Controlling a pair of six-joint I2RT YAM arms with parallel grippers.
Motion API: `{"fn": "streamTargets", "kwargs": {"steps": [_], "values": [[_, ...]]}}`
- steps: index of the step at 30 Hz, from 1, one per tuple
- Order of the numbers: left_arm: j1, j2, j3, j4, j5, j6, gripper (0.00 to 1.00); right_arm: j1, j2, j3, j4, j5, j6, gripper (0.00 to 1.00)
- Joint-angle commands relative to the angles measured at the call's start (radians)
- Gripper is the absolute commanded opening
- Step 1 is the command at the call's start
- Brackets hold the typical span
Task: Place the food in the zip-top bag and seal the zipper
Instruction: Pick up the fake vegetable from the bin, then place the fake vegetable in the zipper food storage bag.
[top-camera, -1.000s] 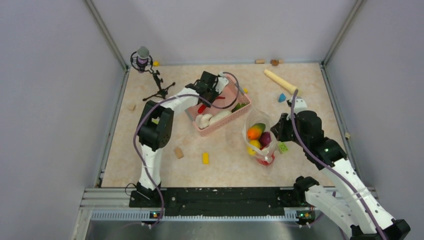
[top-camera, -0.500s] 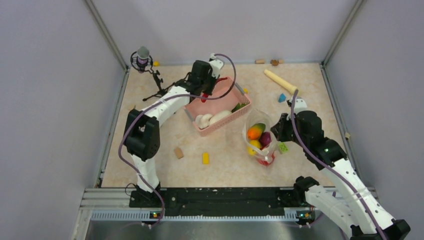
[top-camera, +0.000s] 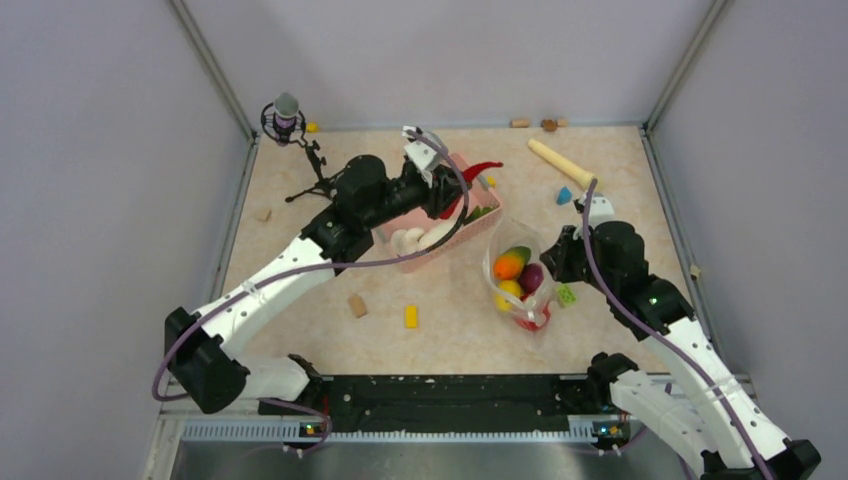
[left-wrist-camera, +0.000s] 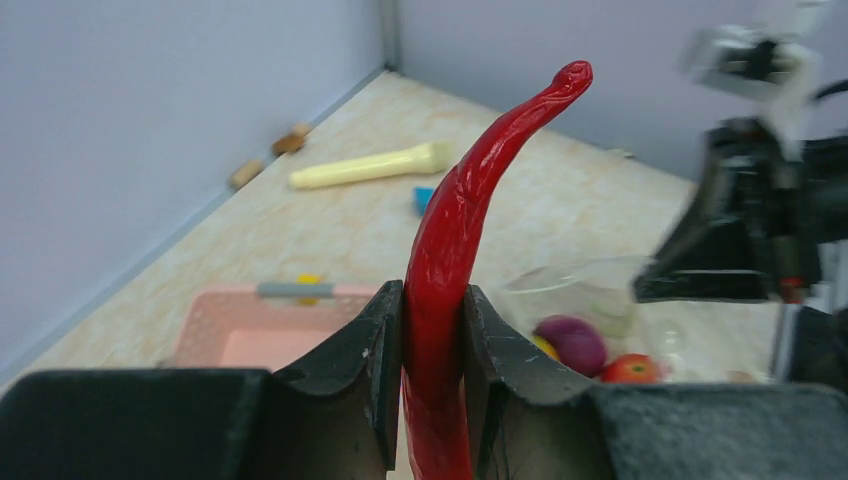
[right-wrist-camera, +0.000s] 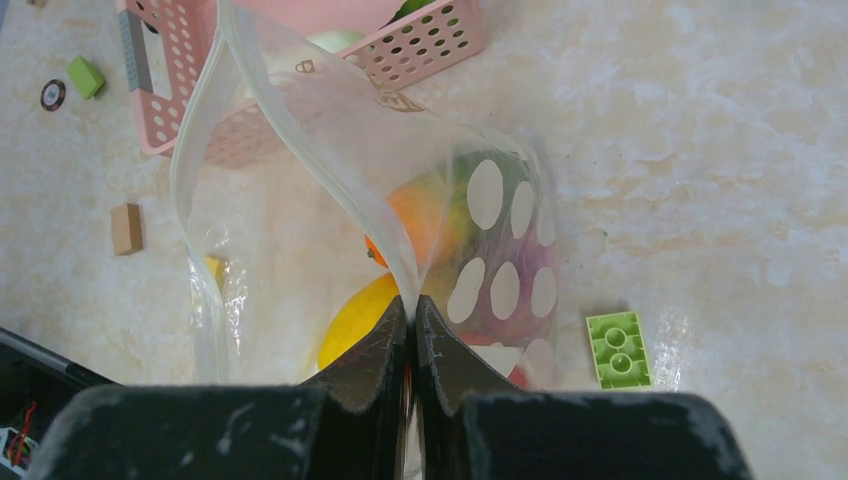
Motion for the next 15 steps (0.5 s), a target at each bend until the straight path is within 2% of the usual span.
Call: {"fn": "streamTargets", "kwargs": {"steps": [1,4,6,8,10,15], "values": [[-0.126,-0.058,-0.091,0.164,0.072,-0.021,0.0,-0.003,-0.027,-0.007,0.043,-0.019,0.013,0.04],[-0.18,-0.063,-0.106,0.217,-0.01,-0.103,0.0,-0.003,-0.038,-0.013,0.047,-0.034,0.016,0.04],[-0.198,-0.048,-0.087,0.22,-0.144,-0.234,0.0,-0.003,-0.043,-0.014,0.05,-0.048,0.017,0.04],[-0.2,-0.025,-0.059,0.164,-0.201,-0.379,0.0,-0.003,-0.05,-0.018,0.052,-0.05,0.016,0.04],[-0.219,-0.001,-0.07,0.217,-0.199,-0.42,0.0,-0.002,-0.054,-0.022,0.056,-0.059,0.015,0.04],[-0.298,0.06,-0.064,0.303,-0.342,-0.436,0.0,-0.002,-0.056,-0.024,0.058,-0.065,0.016,0.04]]}}
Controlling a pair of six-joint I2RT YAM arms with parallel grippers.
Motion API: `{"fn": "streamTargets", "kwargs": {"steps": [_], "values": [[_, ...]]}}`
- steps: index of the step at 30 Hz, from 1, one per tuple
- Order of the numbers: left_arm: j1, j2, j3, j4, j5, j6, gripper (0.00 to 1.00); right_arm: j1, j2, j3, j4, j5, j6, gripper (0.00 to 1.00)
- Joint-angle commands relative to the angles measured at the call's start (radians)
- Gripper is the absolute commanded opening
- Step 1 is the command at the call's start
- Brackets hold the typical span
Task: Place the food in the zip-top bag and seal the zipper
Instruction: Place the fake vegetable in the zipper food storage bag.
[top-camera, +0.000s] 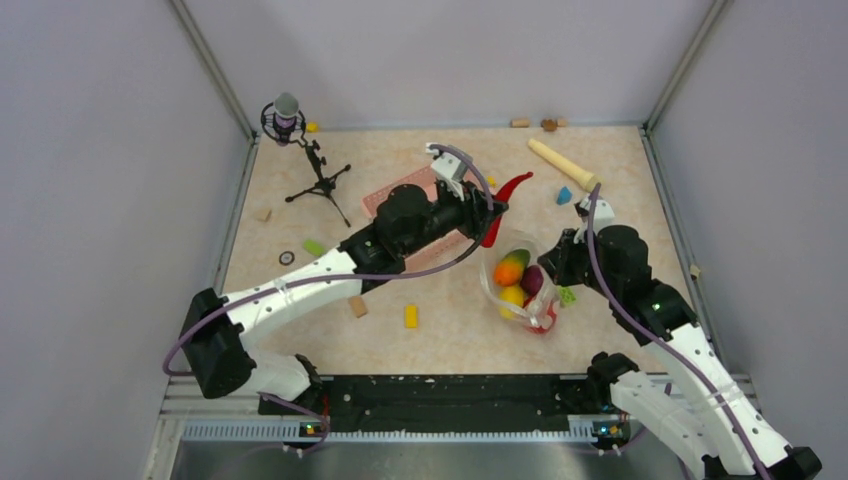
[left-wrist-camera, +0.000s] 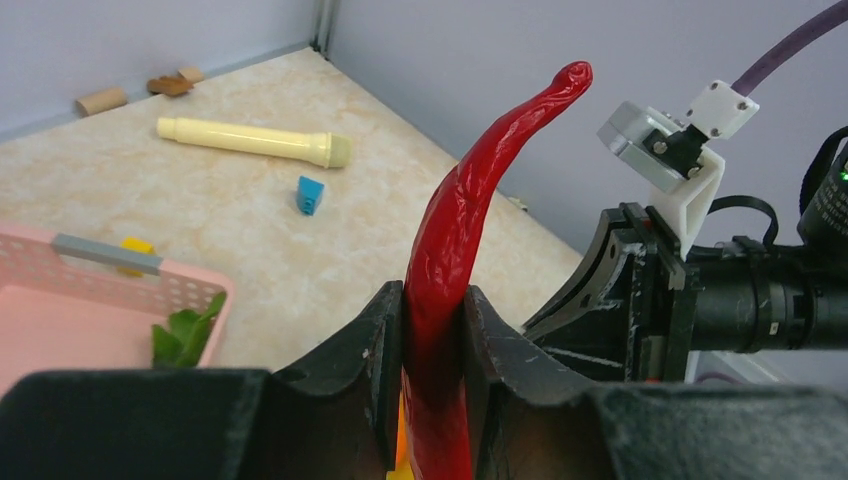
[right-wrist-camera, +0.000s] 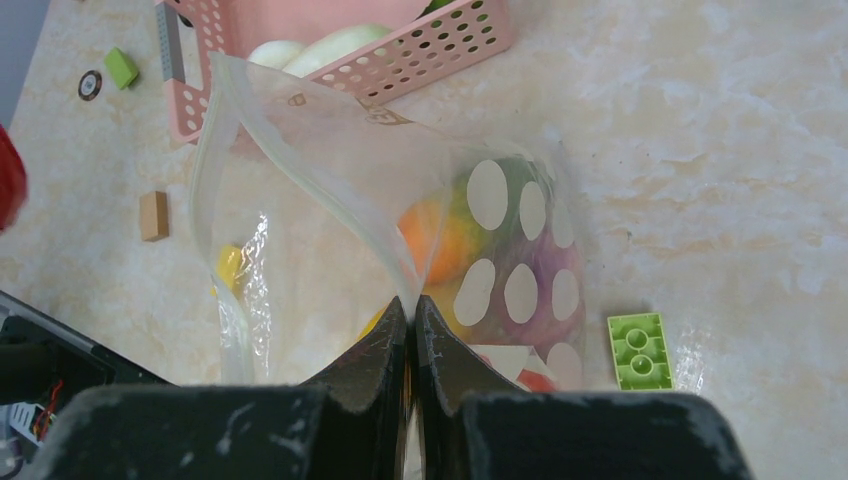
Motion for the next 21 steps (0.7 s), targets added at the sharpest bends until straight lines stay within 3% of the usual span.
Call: {"fn": "streamTargets", "kwargs": {"steps": [1,6,12,21], "values": [[-0.065,0.047,0.023,0.137,-0.146,-0.097,0.0,-0.002,-0.017,-0.004,0.047,-0.018,0.01,0.04],[-0.086,0.049,-0.08,0.179,-0.275,-0.227,0.0,-0.002,-0.017,-0.006,0.048,-0.018,0.013,0.04],[-0.198,0.06,-0.224,0.407,-0.451,-0.255,0.0,-0.003,-0.022,-0.007,0.041,-0.001,0.018,0.04],[-0.297,0.125,-0.2,0.379,-0.636,-0.286,0.0,-0.003,-0.025,-0.008,0.041,-0.003,0.019,0.05]]}}
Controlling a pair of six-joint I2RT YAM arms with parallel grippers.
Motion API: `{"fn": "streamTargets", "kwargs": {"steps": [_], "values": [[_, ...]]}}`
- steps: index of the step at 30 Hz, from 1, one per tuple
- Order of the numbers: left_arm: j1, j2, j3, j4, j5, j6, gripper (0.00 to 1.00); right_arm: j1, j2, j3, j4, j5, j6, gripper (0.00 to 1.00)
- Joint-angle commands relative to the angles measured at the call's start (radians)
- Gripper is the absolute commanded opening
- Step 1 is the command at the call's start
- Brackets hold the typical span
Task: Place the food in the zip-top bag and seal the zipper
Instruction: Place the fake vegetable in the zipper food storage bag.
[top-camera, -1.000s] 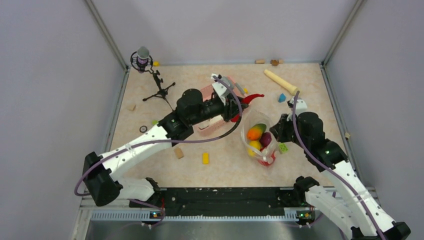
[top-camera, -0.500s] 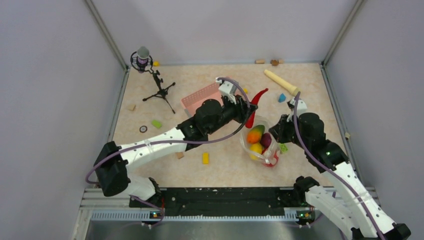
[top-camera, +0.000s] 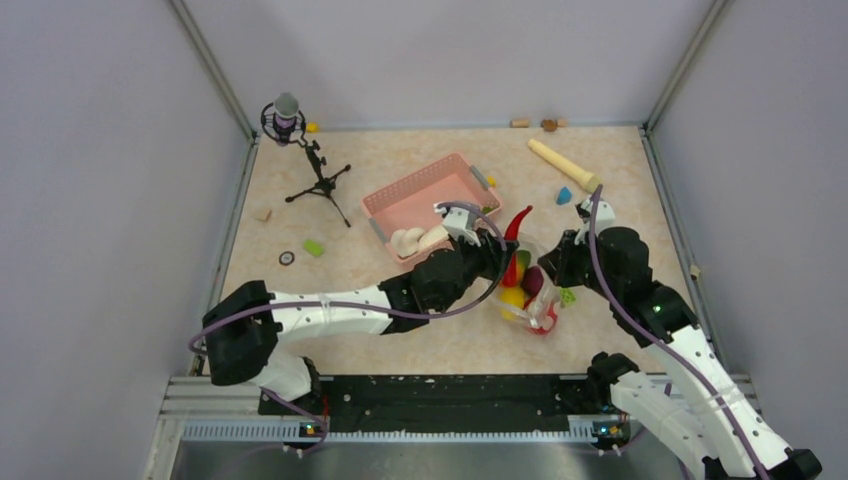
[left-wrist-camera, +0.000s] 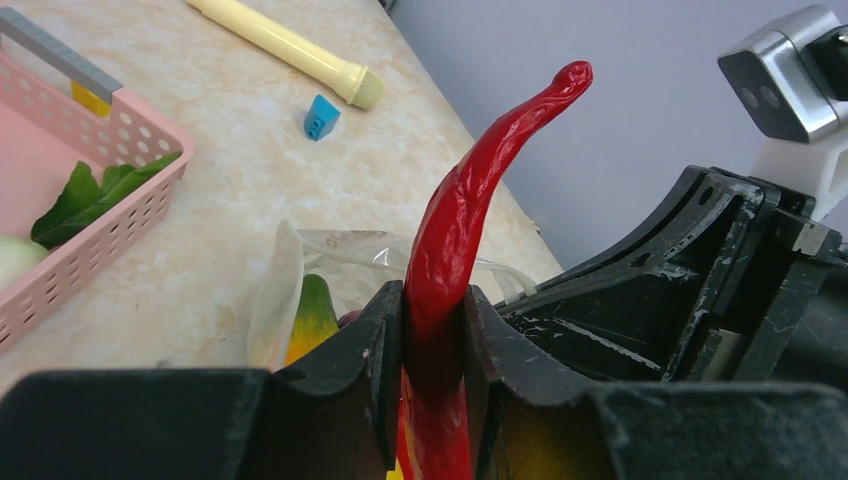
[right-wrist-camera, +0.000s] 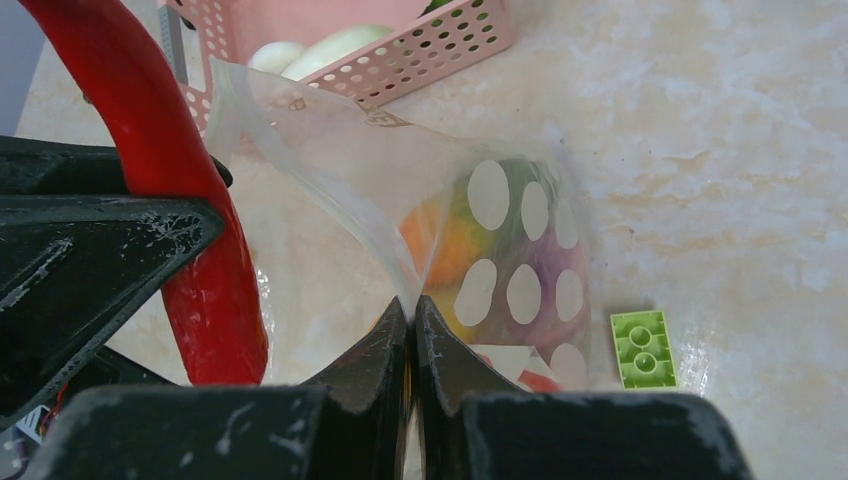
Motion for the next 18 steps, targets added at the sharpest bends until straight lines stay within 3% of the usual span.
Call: {"fn": "streamTargets", "kwargs": {"steps": [1,12,18], "values": [[-0.043,0.017,0.024,0.082,-0.157,-0.02,0.0,-0.003,-0.015,0.0,0.042,-0.002,0.008,0.05],[-0.104,0.076,0.052,0.083,-0.227,0.002,0.17,-0.003,-0.016,0.0,0.041,-0.003,0.008,0.05],[-0.128,0.082,0.045,0.076,-0.195,-0.012,0.45,-0.003,-0.016,-0.002,0.041,-0.004,0.007,0.05]]}}
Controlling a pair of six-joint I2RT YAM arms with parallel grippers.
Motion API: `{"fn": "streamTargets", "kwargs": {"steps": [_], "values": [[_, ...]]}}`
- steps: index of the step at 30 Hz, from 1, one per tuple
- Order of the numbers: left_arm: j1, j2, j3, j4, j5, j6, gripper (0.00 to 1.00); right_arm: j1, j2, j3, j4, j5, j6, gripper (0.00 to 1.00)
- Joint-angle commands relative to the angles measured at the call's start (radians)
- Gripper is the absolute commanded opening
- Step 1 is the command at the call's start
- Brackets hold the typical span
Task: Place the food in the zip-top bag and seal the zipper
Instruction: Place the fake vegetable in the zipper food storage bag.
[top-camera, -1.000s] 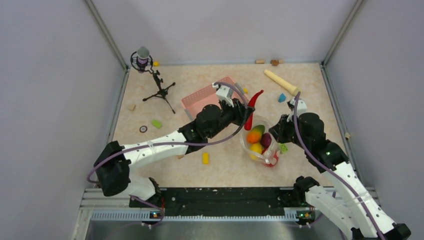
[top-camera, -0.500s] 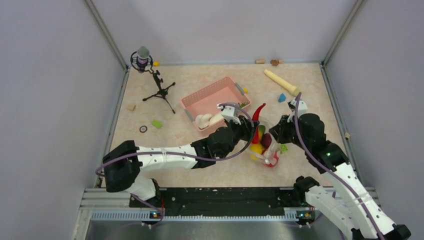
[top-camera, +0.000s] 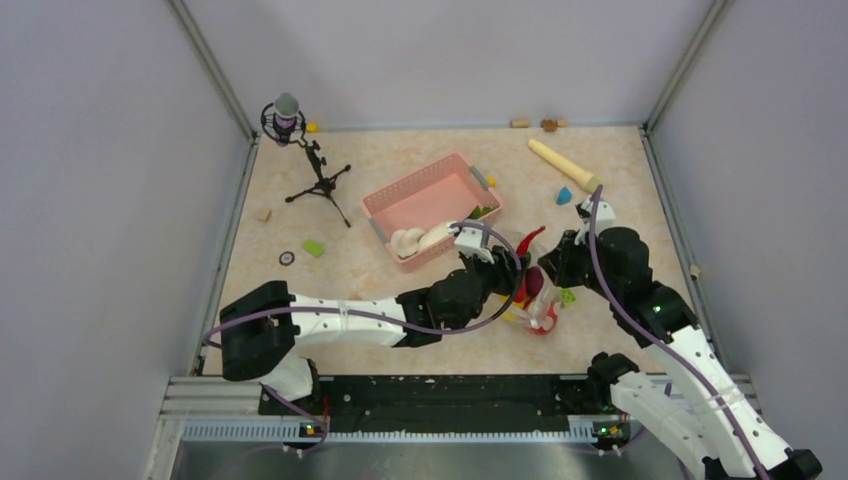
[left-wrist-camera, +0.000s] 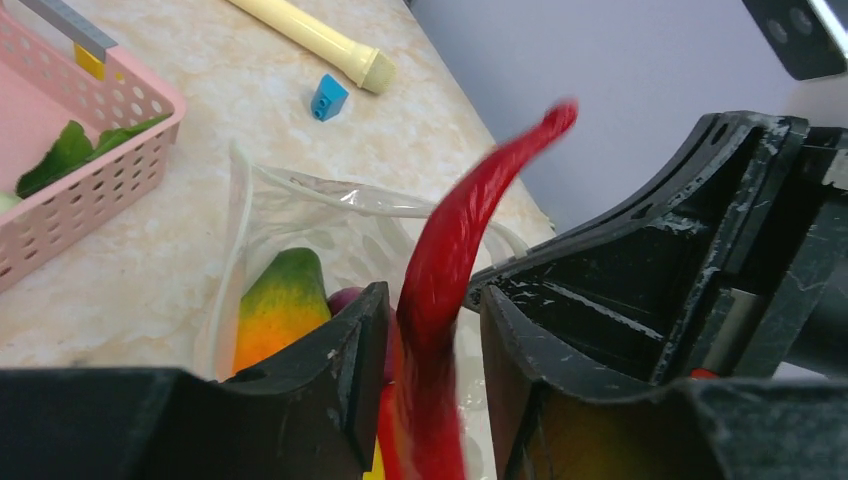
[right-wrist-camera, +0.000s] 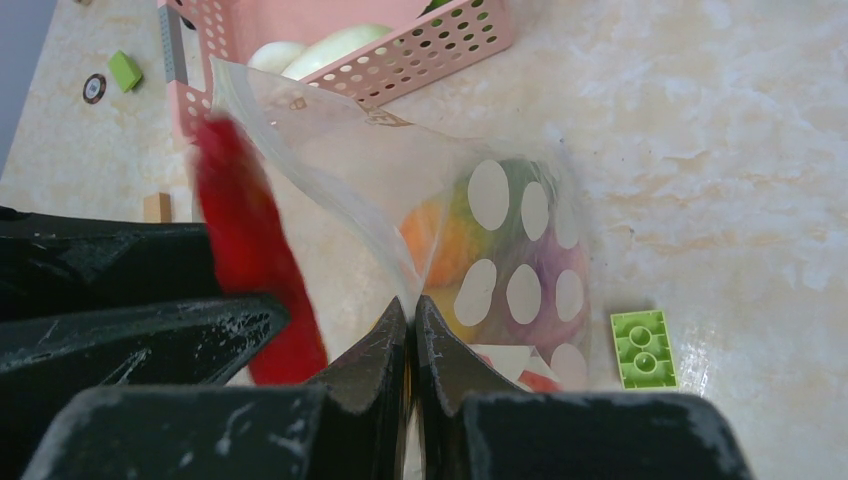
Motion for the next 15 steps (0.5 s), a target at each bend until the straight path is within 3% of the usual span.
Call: {"fn": "streamTargets", "kwargs": {"steps": [1,10,15], "values": [[-0.02,0.002,0.028,0.041,0.008,-0.011,0.49,-0.003,-0.015,-0.001,0.041,-0.004,0.007,0.05],[-0.037,-0.038,0.011,0.026,0.01,0.017,0.66,-0.002,-0.019,-0.001,0.041,-0.004,0.008,0.05],[-0.038,-0.111,0.015,-0.078,0.037,0.069,0.81,-0.003,-0.019,-0.001,0.041,-0.004,0.008,0.05]]}}
